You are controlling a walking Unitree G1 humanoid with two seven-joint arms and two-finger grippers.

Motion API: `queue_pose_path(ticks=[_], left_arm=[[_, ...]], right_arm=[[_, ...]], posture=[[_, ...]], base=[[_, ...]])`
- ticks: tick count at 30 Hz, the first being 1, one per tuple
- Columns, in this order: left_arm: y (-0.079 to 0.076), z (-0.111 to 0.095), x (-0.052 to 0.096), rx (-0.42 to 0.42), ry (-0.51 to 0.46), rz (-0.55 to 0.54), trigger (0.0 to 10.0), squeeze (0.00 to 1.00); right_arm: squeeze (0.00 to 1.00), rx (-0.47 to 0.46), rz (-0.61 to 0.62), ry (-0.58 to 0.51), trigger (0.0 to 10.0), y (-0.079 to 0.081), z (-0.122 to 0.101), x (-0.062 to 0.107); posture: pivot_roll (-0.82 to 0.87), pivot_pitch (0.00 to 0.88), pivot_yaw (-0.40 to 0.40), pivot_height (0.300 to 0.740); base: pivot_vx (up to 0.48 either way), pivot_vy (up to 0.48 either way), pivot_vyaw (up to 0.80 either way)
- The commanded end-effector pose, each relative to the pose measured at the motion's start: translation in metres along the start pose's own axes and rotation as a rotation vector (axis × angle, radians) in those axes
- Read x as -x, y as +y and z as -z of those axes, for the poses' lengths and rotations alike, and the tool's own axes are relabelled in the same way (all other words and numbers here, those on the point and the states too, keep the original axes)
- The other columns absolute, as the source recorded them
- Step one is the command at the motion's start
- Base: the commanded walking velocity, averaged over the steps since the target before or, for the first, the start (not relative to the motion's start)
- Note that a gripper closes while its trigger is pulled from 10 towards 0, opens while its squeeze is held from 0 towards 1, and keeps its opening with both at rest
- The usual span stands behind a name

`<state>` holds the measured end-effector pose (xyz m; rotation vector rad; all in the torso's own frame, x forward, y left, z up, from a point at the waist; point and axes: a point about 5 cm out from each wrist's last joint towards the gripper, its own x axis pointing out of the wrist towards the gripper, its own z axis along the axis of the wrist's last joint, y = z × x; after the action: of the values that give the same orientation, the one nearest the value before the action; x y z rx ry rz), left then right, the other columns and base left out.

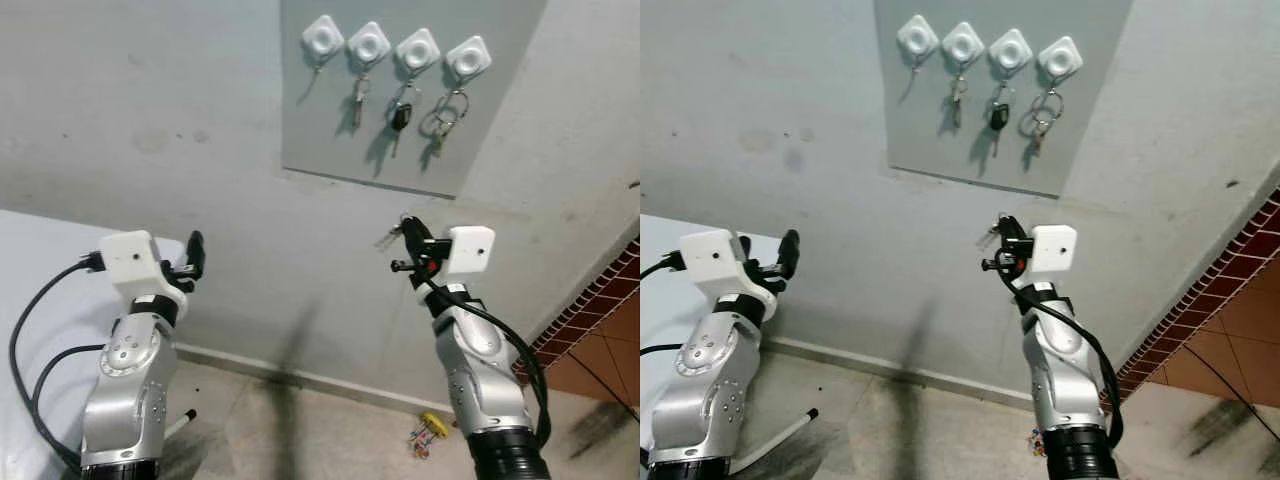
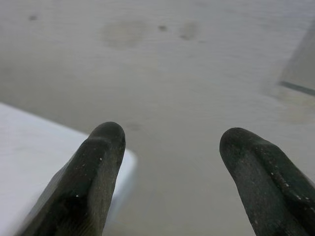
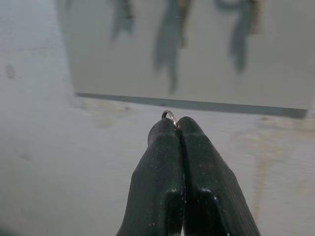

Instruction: Hang keys on a hook

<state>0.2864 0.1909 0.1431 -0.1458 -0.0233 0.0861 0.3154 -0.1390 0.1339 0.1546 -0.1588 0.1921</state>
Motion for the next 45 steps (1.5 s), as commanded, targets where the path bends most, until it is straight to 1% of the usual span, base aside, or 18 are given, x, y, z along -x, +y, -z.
queue_pose_path(ticks=[1, 12, 18, 21, 22, 30, 45], left_arm=[[0.0014, -0.0005, -0.0008, 0.001, 0.003, -0.001, 10.0, 0.0], [-0.0008, -0.0026, -0.0014, -0.002, -0.002, 0.01, 10.0, 0.0], [-0.0004, -0.0033, -0.0011, -0.011, -0.008, -0.013, 10.0, 0.0], [-0.0018, -0.0036, -0.0006, -0.001, -0.013, -0.005, 10.0, 0.0], [-0.002, -0.0036, 0.0001, -0.018, -0.009, -0.005, 10.0, 0.0], [-0.0027, -0.0046, 0.0006, -0.022, -0.012, 0.014, 10.0, 0.0], [-0.0032, -0.0038, 0.0018, -0.017, -0.009, 0.016, 10.0, 0.0]], right_arm=[[0.0, -0.004, -0.014, -0.025, 10.0, 0.0038, -0.0069, -0.0017], [0.0, -0.015, -0.027, -0.021, 10.0, 0.0082, -0.0062, 0.0004], [0.0, -0.02, -0.034, -0.017, 10.0, 0.0092, -0.0062, 0.0006], [0.0, -0.02, -0.035, -0.015, 10.0, 0.0093, -0.0063, 0.0008], [0.0, -0.019, -0.037, -0.014, 10.0, 0.0091, -0.0063, 0.0009], [0.0, -0.017, -0.042, -0.009, 10.0, 0.0086, -0.0062, 0.0016], [0.0, -0.015, -0.058, 0.0, 10.0, 0.0104, -0.0055, 0.0018]], posture=[[-0.06, 0.0, -0.014, 0.74], [-0.06, 0.0, -0.012, 0.74], [-0.06, 0.0, -0.018, 0.74], [-0.06, 0.0, -0.018, 0.74], [-0.05, 0.0, -0.021, 0.74], [-0.05, 0.0, -0.026, 0.74], [-0.05, 0.0, -0.031, 0.74]], base=[[0.0, 0.352, 0.0], [0.0, 0.342, 0.0], [0.0, 0.0, 0.0], [0.0, 0.0, 0.0], [0.0, 0.0, 0.0], [0.0, 0.0, 0.0], [0.253, 0.0, 0.0]])
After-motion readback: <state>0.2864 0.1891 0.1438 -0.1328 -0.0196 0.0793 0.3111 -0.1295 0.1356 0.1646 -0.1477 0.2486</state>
